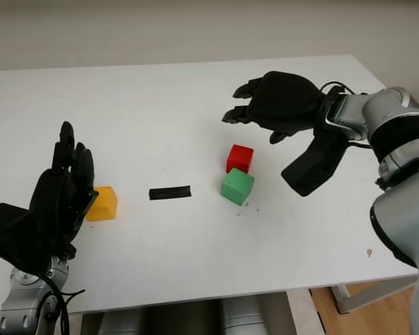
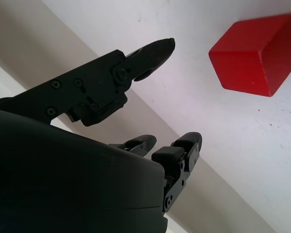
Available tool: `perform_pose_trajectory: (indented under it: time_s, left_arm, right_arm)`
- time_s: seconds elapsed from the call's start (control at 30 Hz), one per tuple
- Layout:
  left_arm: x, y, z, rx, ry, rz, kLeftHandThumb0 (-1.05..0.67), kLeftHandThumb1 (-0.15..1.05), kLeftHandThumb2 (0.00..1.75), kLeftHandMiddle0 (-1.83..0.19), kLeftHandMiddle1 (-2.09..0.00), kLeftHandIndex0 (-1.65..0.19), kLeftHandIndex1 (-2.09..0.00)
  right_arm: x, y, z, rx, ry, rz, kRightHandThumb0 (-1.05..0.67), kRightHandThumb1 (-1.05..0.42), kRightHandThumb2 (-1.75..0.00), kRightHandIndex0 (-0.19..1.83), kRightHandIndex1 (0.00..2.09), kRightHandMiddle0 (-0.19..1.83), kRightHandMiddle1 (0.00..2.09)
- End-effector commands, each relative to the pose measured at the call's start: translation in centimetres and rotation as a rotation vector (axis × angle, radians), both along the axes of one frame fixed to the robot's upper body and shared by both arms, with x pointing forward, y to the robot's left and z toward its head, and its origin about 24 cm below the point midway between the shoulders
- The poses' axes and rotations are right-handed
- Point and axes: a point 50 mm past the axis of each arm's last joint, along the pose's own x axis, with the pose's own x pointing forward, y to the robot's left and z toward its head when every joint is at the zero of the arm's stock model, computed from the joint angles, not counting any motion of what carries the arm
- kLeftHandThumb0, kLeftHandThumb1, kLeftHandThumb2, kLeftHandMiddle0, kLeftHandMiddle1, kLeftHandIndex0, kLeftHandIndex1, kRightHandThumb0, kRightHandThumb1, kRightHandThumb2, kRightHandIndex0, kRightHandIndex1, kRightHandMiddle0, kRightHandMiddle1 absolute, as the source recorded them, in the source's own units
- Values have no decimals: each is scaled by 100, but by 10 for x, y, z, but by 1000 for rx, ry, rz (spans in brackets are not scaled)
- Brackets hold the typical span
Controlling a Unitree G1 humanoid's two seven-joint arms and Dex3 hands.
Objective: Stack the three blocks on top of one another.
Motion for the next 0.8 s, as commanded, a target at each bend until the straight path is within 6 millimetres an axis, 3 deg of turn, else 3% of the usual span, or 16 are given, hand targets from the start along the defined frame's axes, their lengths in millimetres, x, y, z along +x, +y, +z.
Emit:
perform_pose_trajectory:
  time_s: [0.0,0.43,0.77]
  left_arm:
    - [0,-2,2,4,-12,-7,-73,105,61,19,0,19,0]
    - [-3,-3,0,2,-7,0,-73,105,61,19,0,19,0]
    - [-4,-3,1,-4,-10,0,-73,105,61,19,0,19,0]
  right_arm:
    - [0,4,-1,41,16,12,-42,-79,-5,48,9,50,15]
    - [-3,12,-22,120,143,1,-42,-80,-6,47,7,52,11]
    - [-3,13,-36,67,157,-1,-49,-80,-6,45,5,50,8]
